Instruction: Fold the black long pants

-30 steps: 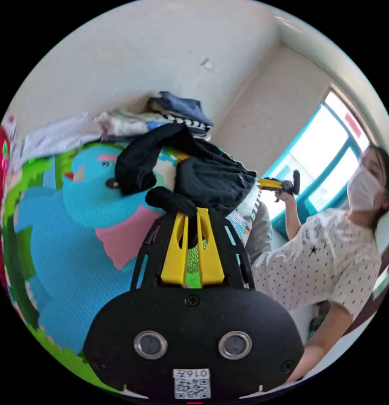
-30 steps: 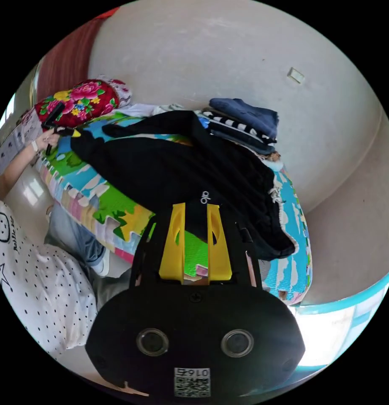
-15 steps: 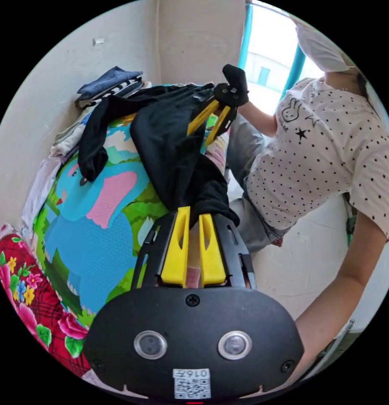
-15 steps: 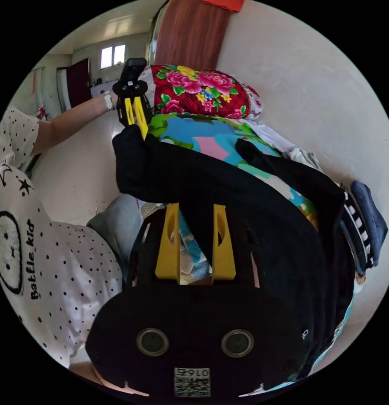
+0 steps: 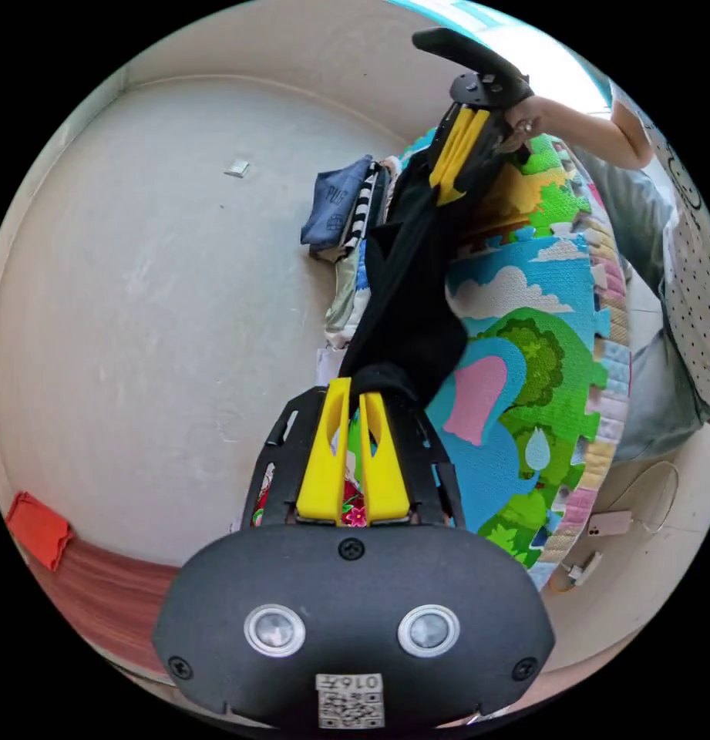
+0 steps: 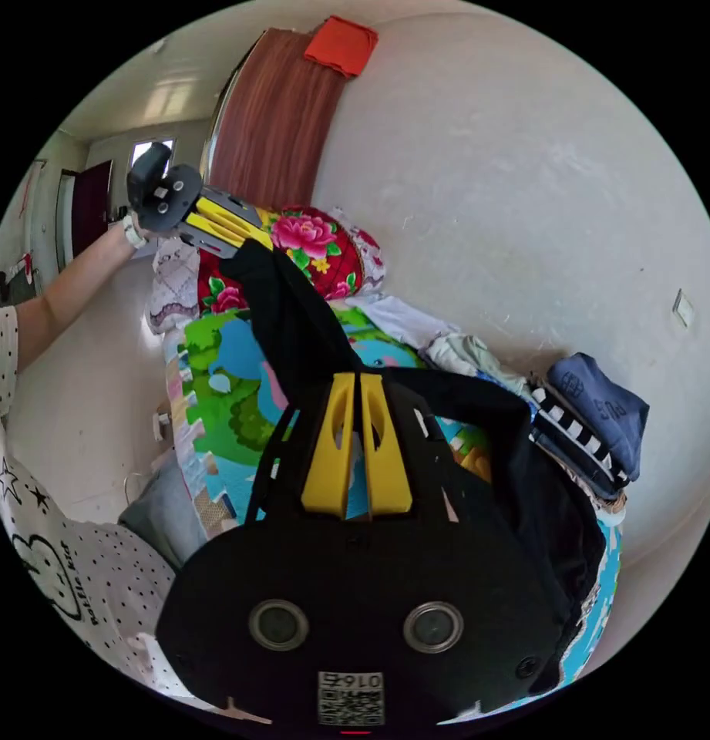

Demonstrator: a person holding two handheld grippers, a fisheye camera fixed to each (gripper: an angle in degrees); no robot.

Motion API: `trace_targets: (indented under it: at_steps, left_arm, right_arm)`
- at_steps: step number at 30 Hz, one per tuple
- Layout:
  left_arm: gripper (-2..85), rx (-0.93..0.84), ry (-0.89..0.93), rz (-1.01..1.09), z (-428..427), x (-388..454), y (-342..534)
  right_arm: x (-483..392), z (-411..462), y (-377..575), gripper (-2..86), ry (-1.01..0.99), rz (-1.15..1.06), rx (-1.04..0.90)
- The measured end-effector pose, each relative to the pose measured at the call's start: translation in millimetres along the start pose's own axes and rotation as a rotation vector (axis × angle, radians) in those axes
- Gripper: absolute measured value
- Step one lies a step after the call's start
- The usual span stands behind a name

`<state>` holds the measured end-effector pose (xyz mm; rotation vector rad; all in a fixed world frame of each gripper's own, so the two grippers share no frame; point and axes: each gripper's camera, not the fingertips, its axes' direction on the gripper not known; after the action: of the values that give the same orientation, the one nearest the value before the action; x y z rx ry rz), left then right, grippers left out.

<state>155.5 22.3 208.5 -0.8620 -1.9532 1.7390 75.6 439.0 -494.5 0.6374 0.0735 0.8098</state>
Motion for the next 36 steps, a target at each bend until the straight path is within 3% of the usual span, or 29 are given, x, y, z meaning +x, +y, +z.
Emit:
trace_targets:
  at_steps: [4,10,14,17,19,22,24,27,31,36]
  left_arm:
    - [-0.7,0.031,0.245,-0.12,30,22,35]
    - [-0.6,0.066,0.76,-0.533,107,72,134]
    - [-0.5,0.415,0.928,-0.899,103,60,213]
    - [-0.7,0.587,0.907,-1.099,99,56,257]
    - [-0.4,0.551,0.867,-1.167,102,57,265]
    - [3.4,0.319,0.832,-1.255,122,62,256]
    - [8.8,0.083,0.841,-1.212,146,65,231]
    - [10.7,-0.063,0.815,-1.129,172,65,194]
    - [8.5,-0.123,0.816,-1.158,199,48,172]
    - [4.5,-0.367,0.679,-1.032,207,-9,152]
  right_arm:
    - [-25,6,-3,0.1,-0.07,-0.076,-0.067]
    - [-79,91,17,0.1,-0.28,-0.062,-0.354]
    - [-104,104,17,0.1,-0.275,-0.139,-0.445]
    - [-104,98,13,0.2,-0.302,-0.148,-0.468]
    - [-105,93,12,0.3,-0.317,-0.166,-0.48]
    - [-114,79,13,0.8,-0.339,-0.26,-0.514]
    - [-121,69,16,1.6,-0.333,-0.335,-0.524]
    - [-125,50,14,4.1,-0.315,-0.367,-0.494]
    - [-123,33,8,7.4,-0.322,-0.306,-0.411]
    - [-128,53,21,7.6,-0.275,-0.273,-0.517]
